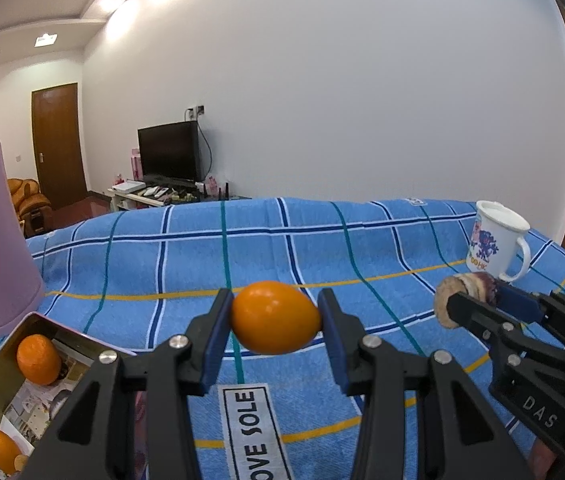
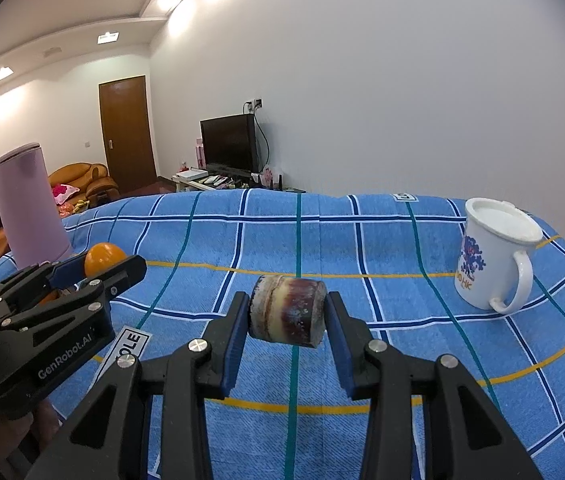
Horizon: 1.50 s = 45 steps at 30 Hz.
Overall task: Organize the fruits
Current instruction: 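Lift and carry the slice in the right tool and orange in the left tool to the tin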
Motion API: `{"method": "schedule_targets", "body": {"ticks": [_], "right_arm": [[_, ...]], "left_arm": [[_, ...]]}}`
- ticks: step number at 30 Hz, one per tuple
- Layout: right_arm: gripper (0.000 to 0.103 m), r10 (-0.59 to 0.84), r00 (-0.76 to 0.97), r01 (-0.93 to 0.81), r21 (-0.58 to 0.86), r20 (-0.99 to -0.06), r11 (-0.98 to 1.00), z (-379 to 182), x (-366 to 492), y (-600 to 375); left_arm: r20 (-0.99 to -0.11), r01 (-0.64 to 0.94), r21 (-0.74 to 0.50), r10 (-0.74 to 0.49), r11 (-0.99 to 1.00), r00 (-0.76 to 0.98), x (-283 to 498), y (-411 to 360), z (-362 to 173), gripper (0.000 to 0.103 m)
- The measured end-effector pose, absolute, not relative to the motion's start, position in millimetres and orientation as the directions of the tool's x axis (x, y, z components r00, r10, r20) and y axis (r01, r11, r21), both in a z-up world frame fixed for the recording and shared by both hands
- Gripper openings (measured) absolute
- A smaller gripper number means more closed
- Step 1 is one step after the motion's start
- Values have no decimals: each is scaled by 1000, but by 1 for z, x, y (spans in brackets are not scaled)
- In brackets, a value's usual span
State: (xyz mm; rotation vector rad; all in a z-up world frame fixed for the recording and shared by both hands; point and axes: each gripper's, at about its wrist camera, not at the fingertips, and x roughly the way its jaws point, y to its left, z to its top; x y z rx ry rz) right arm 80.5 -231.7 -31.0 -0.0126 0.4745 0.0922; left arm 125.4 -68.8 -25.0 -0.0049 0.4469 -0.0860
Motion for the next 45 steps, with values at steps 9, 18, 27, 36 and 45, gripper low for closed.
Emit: {"method": "schedule_targets", "body": {"ticks": [9,18,27,36,45], "right_arm": [[40,108,894,-116,8,-435,993,-29,74,-228],[40,115,899,-125,5,-423,992,-28,67,-224],[40,134,894,-159,-23,-428,987,-28,58,-211],[40,166,882,-195,-21,-441,981,-30,50,-197],[40,223,860,-260,-17,-459,965,-33,42,-169]], "left_arm": [[-419,73,-8,-70,997,905,116,-69,-23,45],[-435,72,-16,-72,997,898,111,-64,-24,45],[-455,70,-9,-66,998,888,98,-57,-26,45],[-471,57,-10,-55,998,881,79,-41,-28,45],[-449,27,25,-13,999,893,49,-22,-26,45]]}}
